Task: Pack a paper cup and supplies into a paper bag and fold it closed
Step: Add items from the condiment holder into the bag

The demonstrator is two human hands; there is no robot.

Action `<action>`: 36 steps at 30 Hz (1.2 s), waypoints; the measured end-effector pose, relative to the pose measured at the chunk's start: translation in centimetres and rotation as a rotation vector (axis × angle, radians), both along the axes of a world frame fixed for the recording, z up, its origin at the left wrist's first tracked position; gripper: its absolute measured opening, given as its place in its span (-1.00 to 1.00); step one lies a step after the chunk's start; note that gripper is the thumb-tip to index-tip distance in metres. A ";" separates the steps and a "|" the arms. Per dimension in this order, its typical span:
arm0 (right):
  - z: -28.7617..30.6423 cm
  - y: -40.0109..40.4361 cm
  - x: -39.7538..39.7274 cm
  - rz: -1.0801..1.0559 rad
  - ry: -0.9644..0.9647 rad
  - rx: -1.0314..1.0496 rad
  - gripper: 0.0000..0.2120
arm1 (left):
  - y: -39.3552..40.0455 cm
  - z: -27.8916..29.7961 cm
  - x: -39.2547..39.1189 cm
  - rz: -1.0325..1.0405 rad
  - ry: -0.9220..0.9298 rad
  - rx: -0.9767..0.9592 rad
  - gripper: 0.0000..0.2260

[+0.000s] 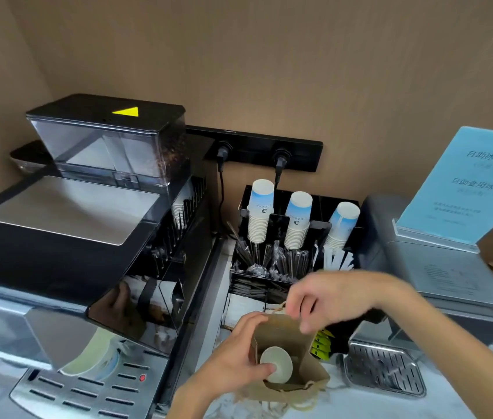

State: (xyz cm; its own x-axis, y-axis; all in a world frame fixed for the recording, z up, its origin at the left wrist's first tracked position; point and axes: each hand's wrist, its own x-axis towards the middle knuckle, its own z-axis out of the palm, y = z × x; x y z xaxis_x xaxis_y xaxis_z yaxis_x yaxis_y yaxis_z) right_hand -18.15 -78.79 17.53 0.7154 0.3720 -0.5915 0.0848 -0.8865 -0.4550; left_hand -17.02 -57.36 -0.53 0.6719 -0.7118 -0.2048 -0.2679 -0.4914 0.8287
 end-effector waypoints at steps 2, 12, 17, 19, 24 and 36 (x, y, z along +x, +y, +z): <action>1.1 -0.3 1.5 -0.114 -0.135 0.107 -0.92 | -0.2 0.1 -0.1 -0.011 0.008 0.015 -0.30; -10.7 5.4 16.0 -0.659 -0.355 0.253 -0.60 | -0.7 1.5 -0.2 -0.063 0.048 0.103 -0.29; -13.4 5.5 19.2 -0.645 -0.474 0.014 -0.70 | -0.9 1.7 -0.1 -0.066 0.081 0.138 -0.27; -13.9 6.2 19.7 -0.620 -0.552 -0.082 -0.71 | -0.8 1.8 -0.1 -0.073 0.081 0.150 -0.27; -15.6 7.5 20.6 -0.547 -0.583 -0.163 -0.76 | -0.8 1.7 -0.1 -0.064 0.094 0.155 -0.27; -1.4 3.2 10.2 -0.554 -0.986 0.053 -0.59 | -0.6 1.2 0.3 -0.083 0.095 0.049 -0.28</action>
